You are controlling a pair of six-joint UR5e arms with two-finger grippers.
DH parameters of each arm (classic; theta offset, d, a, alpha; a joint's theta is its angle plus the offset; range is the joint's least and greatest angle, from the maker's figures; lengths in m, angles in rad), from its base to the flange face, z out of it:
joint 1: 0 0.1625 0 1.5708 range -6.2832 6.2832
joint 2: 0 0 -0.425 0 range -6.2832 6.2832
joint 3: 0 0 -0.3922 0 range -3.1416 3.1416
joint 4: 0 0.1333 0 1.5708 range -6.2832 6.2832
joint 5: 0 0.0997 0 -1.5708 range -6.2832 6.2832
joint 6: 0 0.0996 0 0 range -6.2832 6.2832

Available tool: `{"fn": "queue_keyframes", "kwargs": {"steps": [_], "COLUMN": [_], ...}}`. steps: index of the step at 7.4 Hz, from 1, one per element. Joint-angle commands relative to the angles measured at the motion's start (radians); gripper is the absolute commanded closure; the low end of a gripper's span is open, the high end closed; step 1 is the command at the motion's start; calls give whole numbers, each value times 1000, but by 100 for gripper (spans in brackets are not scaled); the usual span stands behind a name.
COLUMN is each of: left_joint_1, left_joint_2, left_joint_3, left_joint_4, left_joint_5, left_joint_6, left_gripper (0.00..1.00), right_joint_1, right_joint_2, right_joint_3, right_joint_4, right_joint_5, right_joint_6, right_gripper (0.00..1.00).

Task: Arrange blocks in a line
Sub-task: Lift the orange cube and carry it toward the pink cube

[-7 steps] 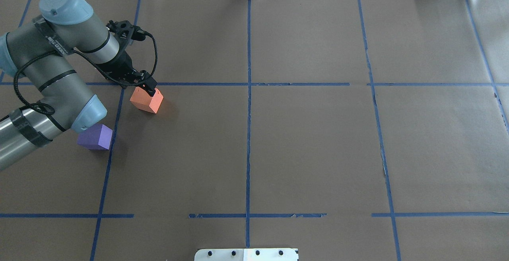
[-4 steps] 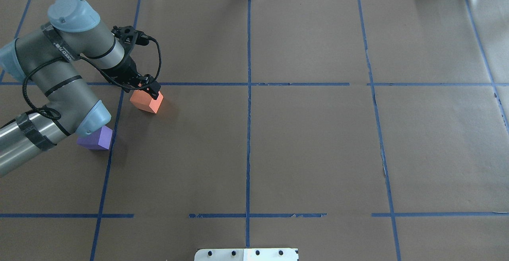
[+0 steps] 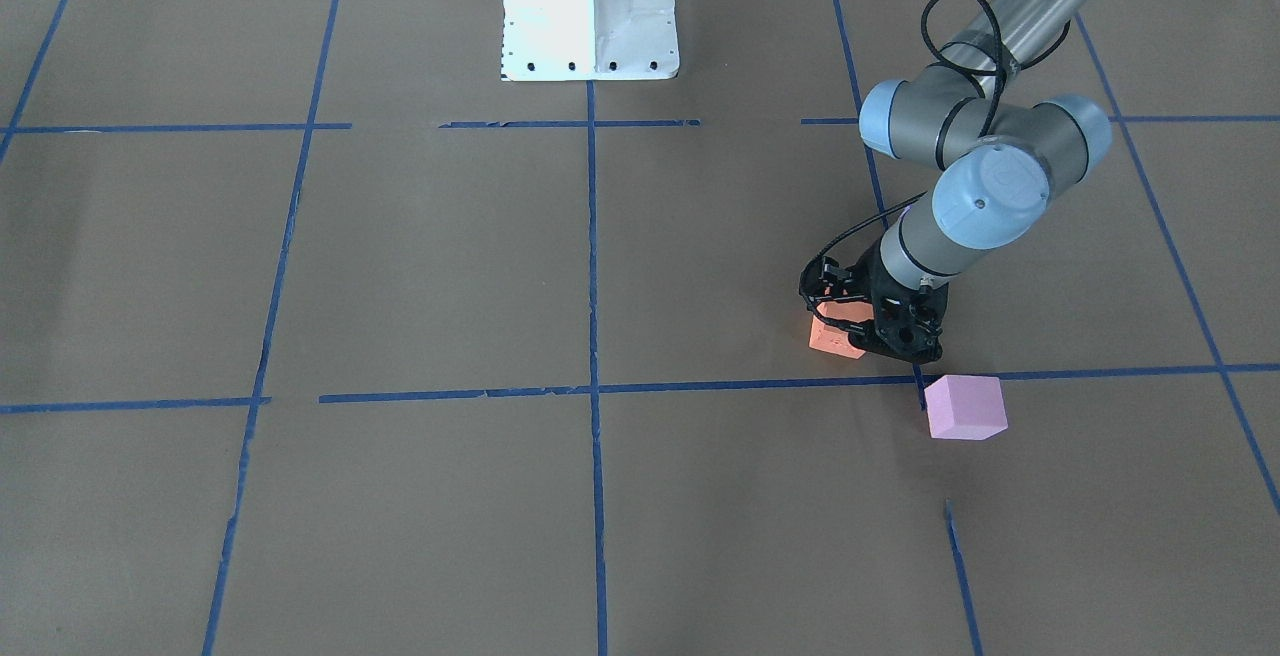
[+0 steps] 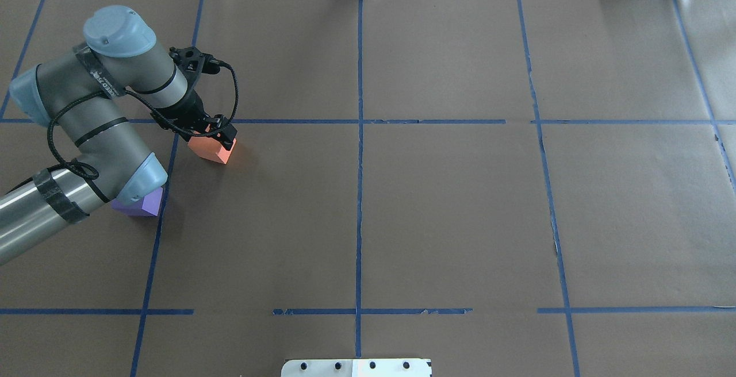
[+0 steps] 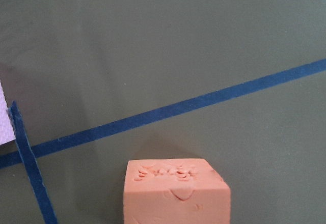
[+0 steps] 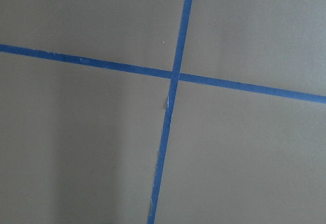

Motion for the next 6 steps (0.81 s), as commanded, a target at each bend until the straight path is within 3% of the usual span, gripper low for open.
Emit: {"fn": "queue_keyframes", "kwargs": {"steps": [1,2,3,4,5,6], "left_joint_1": [14,21,25,25,25,25], "left_joint_2": [-3,-6,-7,-7,-7,-7], "left_joint_3": [13,22,24,22,22,20], "left_joint_4": [-3,-4,-16,-21,-21,-21], "left_joint_5": [1,1,1,1,2,2], "left_joint_6": [-2,-2,-2,-2,-1,1], "left_gripper": [1,3,12,28,34,50], "right_joint_1": [0,0,0,0,0,0], "right_joint_2": [0,0,0,0,0,0], "right_joint_3": [0,0,0,0,0,0], "right_joint_4": [0,0,0,0,0,0], "right_joint_5": [0,0,0,0,0,0], "right_joint_6": [0,0,0,0,0,0], "right_gripper": [0,0,0,0,0,0]}}
